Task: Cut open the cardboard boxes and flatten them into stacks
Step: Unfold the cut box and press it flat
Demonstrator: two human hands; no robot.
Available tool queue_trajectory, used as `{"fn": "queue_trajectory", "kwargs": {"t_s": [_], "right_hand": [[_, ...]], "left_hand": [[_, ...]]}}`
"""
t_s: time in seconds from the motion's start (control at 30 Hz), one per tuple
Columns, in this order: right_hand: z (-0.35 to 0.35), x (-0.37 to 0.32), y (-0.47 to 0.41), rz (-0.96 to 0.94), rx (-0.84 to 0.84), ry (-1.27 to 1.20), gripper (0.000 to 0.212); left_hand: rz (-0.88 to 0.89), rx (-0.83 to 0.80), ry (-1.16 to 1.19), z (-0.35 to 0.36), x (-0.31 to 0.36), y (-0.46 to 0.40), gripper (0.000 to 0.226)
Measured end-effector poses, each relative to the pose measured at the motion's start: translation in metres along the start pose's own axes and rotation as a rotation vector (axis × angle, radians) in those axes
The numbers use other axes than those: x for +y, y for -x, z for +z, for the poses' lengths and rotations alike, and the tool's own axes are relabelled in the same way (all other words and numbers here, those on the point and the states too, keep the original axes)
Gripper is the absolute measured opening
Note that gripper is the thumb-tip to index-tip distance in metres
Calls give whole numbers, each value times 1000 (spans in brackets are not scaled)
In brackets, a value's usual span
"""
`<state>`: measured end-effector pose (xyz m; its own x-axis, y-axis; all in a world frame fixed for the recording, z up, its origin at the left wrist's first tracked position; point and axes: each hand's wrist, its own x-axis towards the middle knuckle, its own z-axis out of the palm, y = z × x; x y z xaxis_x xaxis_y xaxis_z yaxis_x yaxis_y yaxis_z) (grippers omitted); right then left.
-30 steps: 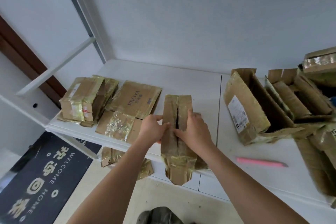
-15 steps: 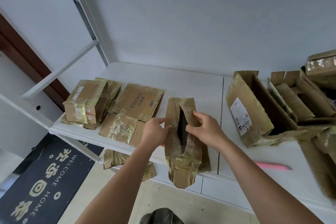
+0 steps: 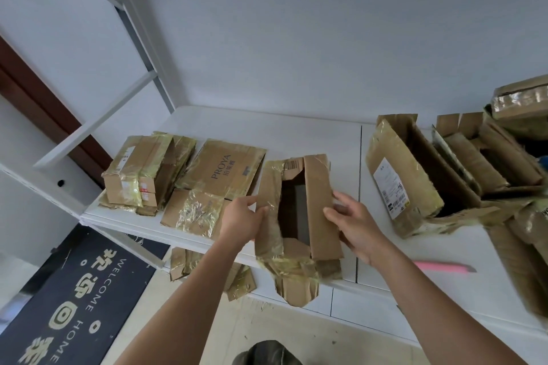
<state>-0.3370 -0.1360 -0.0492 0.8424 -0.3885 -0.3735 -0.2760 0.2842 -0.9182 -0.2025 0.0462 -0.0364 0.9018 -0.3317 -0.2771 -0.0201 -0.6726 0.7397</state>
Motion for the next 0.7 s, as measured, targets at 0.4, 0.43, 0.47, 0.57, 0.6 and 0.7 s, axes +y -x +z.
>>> {"fn": "queue_trajectory", "kwargs": {"t_s": [0.4, 0.43, 0.47, 0.57, 0.6, 0.7], "right_hand": [[-15, -5, 5, -370, -15, 801, 54], [-13, -5, 7, -351, -20, 780, 58], [-12, -4, 9, -335, -21, 769, 60], [-10, -5, 11, -292, -27, 771, 61], [-10, -5, 11, -284, -27, 774, 60], [-10, -5, 9, -266, -29, 759, 59]], "left_hand": [[118, 45, -364, 17, 35, 14, 59], [97, 48, -435, 20, 41, 16, 61], [76, 49, -489, 23, 46, 18, 61], [45, 53, -517, 29, 52, 17, 53], [49, 48, -484, 28, 52, 16, 51], [79, -36, -258, 17, 46, 12, 59]]}}
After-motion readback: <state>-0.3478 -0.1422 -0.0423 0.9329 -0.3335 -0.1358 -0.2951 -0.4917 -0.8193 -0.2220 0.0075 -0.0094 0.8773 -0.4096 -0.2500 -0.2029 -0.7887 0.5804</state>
